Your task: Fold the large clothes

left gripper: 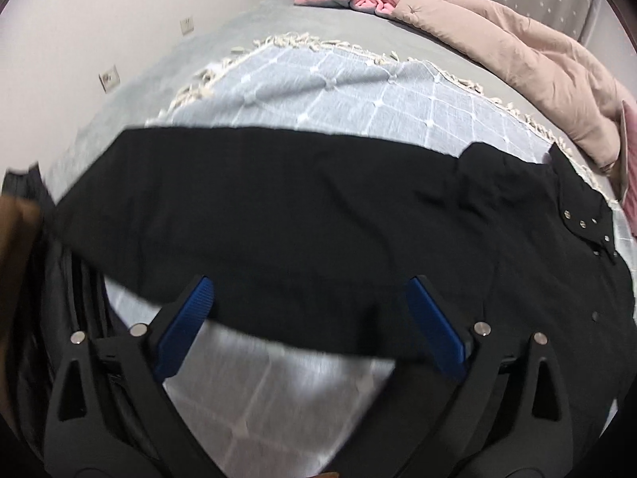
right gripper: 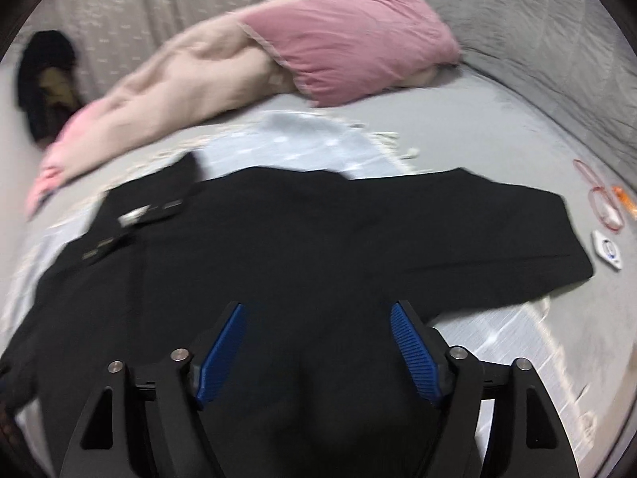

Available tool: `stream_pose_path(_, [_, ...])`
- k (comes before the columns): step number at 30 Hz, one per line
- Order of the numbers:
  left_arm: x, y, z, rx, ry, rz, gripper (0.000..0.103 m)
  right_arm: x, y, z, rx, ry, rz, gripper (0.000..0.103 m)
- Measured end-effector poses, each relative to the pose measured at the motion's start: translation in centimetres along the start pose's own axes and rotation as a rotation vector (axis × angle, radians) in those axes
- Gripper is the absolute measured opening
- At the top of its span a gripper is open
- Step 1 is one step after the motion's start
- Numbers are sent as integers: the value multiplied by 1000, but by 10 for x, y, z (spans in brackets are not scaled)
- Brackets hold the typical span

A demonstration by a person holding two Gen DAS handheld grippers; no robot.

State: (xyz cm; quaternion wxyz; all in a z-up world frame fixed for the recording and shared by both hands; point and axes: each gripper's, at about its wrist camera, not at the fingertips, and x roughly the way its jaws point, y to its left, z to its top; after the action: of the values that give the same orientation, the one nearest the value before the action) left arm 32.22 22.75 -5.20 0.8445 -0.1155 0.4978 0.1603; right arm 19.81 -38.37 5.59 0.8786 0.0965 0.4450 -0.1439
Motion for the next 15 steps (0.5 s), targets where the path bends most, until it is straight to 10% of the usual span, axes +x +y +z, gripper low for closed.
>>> stream_pose_path(15, [52,69,-20,-409,45,115,98,15,24,-72,96,140,143,85])
